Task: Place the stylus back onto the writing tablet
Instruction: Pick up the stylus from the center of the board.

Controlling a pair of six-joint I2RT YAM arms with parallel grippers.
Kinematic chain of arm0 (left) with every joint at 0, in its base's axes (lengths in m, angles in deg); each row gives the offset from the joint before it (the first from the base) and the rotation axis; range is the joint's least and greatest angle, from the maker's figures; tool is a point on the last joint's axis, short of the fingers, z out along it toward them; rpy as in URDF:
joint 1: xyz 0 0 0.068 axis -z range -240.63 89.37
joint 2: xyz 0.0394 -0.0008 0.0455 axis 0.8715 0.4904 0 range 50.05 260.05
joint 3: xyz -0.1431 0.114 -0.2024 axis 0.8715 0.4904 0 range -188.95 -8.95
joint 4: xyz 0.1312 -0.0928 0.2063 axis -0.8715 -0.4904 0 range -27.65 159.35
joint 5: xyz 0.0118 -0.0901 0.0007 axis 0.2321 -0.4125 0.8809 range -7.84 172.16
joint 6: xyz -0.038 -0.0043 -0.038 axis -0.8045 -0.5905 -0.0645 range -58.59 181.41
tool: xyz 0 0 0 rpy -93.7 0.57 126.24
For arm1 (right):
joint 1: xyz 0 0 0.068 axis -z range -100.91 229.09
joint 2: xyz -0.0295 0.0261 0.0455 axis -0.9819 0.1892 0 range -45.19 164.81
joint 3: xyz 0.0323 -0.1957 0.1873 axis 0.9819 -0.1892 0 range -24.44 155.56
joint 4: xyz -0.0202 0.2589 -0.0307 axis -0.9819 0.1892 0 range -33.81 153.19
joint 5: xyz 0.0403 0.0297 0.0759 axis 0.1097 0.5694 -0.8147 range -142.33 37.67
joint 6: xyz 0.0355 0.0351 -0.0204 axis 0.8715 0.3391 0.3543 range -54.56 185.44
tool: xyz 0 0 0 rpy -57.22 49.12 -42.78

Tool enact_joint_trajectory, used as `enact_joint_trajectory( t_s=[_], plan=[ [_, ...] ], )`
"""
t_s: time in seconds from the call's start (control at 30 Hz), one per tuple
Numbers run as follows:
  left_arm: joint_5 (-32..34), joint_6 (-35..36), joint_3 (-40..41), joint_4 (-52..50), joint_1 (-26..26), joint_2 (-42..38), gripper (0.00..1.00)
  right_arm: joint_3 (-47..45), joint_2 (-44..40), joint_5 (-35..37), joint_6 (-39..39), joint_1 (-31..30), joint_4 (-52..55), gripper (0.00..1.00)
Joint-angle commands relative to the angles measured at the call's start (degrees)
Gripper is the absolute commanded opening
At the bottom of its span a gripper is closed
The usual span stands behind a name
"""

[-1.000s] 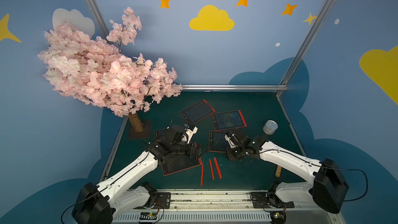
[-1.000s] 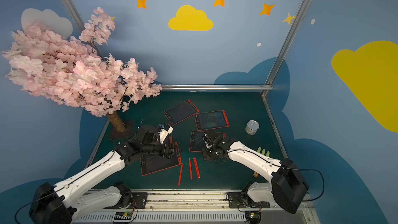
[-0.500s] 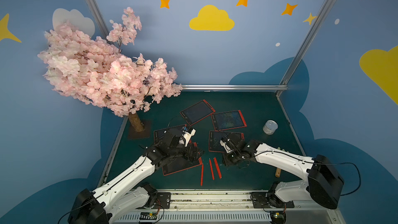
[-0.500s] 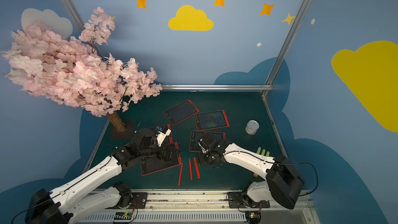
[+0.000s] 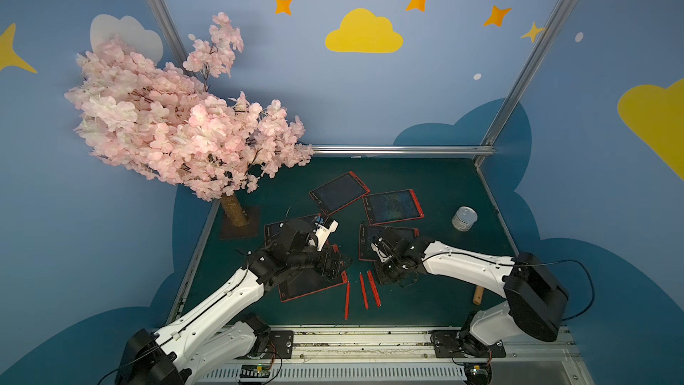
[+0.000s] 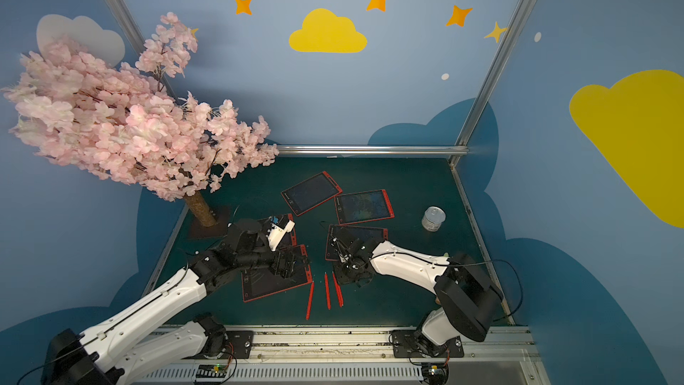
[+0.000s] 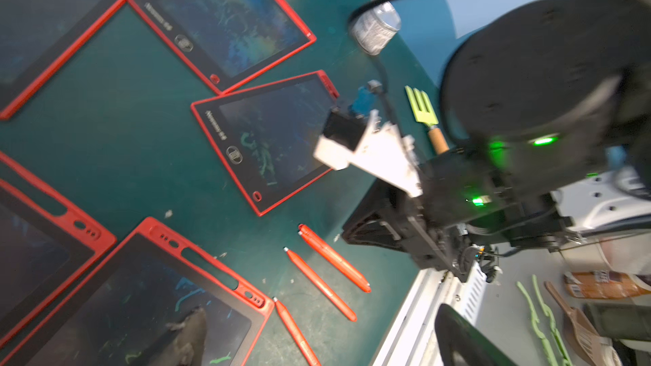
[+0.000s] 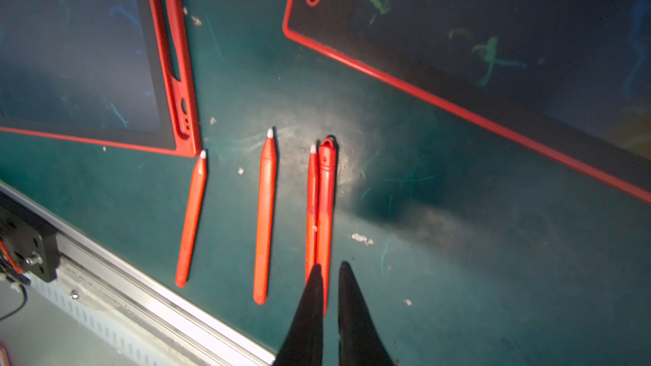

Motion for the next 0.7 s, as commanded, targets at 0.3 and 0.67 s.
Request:
enact_joint_trajectory(
  t_s=[0.3, 0.67],
  plan=[
    [-11.41, 9.24, -2.79, -4.00, -1.34, -5.17, 1.00, -0.09, 1.24, 1.47, 3.89, -0.91, -2.16, 0.18],
    [-13.00, 10.04, -3.64, -4.58, -2.22, -3.88, 0.99, -0.16, 4.30, 2.33, 4.61, -1.26, -3.69, 0.13]
  ],
)
